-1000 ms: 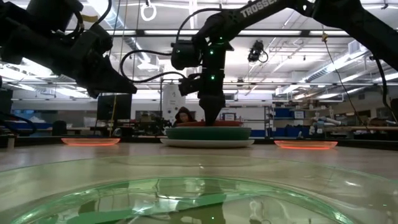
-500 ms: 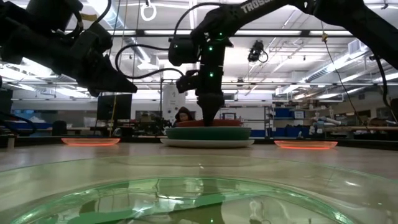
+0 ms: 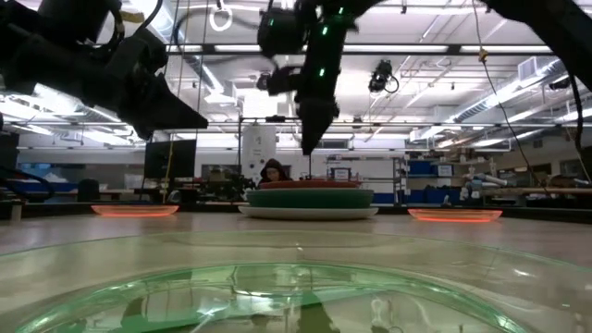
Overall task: Stack plastic plates
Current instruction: Stack the light green plate on top of the dark orange plate
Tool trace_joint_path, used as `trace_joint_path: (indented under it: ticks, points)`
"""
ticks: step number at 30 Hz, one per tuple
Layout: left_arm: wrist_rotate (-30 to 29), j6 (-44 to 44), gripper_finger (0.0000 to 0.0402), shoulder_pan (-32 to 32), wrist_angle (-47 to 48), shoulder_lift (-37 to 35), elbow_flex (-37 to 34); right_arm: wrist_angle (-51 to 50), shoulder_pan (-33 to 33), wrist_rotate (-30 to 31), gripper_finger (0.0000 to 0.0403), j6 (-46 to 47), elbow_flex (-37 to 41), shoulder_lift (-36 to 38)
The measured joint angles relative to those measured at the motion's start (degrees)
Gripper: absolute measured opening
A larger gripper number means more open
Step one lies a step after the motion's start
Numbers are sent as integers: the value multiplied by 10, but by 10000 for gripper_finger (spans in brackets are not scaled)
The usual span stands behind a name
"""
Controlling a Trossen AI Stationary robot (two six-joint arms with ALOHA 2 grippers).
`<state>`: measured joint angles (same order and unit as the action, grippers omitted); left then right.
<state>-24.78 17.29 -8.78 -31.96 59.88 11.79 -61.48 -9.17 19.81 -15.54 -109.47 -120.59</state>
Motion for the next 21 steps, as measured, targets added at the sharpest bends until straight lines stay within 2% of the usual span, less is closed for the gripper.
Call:
trace_joint_path:
  ticks: [4,9,13,17,21]
  points:
    - [52,-15,9,-2,-12,0,10,-25,52,-43,139,74,0,39]
    - [61,3,9,-23,-3,0,35,-10,133,-119,135,239,0,61]
    - [74,24,9,-60,14,0,53,-7,207,-114,133,345,0,45]
    - [74,46,9,-105,16,0,61,-5,277,-92,132,459,0,2]
    - [74,58,9,-150,17,0,62,-3,332,-96,132,556,0,-43]
